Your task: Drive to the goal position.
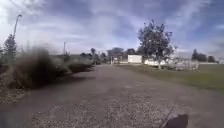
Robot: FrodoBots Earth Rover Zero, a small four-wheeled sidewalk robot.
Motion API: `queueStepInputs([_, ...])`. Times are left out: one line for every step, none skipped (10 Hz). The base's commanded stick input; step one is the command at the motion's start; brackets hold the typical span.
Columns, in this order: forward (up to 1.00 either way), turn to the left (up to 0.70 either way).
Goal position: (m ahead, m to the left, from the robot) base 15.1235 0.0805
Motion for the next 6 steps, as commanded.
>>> queueStepInputs([0.70,0.00])
queueStepInputs([0.70,0.00])
queueStepInputs([0.70,0.00])
queueStepInputs([0.70,0.00])
queueStepInputs([0.70,0.00])
queueStepInputs([0.70,0.00])
